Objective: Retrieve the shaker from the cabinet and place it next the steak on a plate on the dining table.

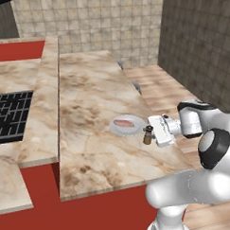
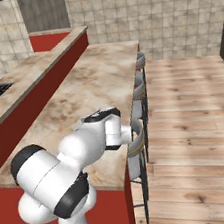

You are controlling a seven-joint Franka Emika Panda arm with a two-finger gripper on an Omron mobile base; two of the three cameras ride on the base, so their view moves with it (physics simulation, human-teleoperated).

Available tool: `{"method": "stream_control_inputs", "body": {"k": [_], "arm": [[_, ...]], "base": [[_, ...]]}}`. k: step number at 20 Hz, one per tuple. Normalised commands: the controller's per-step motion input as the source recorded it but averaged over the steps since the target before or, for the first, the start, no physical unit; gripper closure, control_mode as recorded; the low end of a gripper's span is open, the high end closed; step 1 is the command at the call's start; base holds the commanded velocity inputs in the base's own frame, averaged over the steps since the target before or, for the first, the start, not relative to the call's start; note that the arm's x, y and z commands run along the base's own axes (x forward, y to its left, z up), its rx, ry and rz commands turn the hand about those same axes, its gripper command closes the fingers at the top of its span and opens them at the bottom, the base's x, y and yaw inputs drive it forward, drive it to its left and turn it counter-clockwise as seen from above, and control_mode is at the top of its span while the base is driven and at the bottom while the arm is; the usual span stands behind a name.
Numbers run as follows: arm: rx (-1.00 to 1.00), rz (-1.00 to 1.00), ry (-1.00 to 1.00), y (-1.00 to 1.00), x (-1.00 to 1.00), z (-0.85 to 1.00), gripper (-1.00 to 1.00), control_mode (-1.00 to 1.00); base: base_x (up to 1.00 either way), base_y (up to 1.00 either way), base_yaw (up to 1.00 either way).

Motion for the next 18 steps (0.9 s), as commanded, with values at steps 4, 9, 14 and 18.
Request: {"method": "stream_control_inputs", "body": {"k": [4,9,14,18], "arm": [[0.0,0.0,0.0,0.0,0.2,-0.18,1.0,-1.0],[0.0,0.0,-0.01,0.0,0.29,-0.22,1.0,-1.0],[0.0,0.0,0.0,0.0,0.39,-0.2,1.0,-1.0],[0.0,0.0,0.0,0.0,0.38,-0.22,1.0,-1.0]], "base": [[0.0,0.0,0.0],[0.0,0.0,0.0],[0.0,0.0,0.0],[0.0,0.0,0.0]]}}
